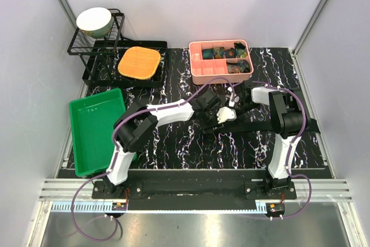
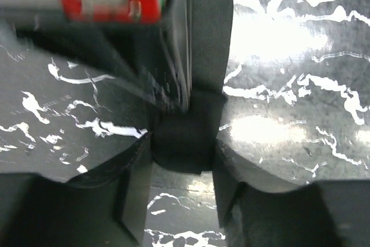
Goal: Roll the ties
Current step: Roll the tie at the center of the board.
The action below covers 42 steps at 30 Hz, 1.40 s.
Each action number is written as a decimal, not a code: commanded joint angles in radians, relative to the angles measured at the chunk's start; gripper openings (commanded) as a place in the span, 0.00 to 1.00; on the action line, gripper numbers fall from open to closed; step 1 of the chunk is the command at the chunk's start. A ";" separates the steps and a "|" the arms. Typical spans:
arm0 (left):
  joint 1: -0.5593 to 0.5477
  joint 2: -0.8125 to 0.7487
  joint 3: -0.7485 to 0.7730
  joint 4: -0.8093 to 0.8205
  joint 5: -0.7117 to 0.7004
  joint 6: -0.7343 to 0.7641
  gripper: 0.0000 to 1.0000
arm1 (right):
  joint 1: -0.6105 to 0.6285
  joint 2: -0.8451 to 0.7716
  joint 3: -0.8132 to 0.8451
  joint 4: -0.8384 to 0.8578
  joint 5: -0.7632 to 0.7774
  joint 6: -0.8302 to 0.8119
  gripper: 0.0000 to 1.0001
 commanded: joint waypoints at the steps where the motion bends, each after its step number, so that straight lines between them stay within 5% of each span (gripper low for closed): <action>1: 0.016 0.011 -0.097 -0.071 0.066 -0.040 0.52 | 0.001 0.026 -0.002 -0.015 0.198 -0.056 0.00; 11: 0.100 -0.110 -0.281 0.347 0.219 -0.226 0.84 | 0.007 0.020 0.010 0.011 0.265 -0.065 0.00; 15: 0.109 -0.086 -0.306 0.440 0.233 -0.215 0.84 | 0.016 0.021 0.009 0.014 0.259 -0.065 0.00; 23: 0.063 -0.006 -0.165 0.288 0.126 -0.045 0.82 | 0.028 0.004 0.009 0.023 0.235 -0.062 0.00; 27: 0.045 0.008 -0.148 0.231 0.111 0.030 0.78 | 0.028 0.006 0.009 0.022 0.230 -0.061 0.00; 32: 0.019 0.045 -0.111 0.179 0.059 0.045 0.55 | 0.028 -0.003 0.013 0.023 0.196 -0.053 0.00; 38: 0.000 0.055 -0.119 0.130 0.026 0.075 0.50 | 0.028 -0.005 0.029 0.019 0.167 -0.044 0.00; 42: -0.001 0.043 -0.139 0.114 -0.003 0.073 0.23 | 0.027 -0.023 0.045 -0.015 0.132 -0.050 0.01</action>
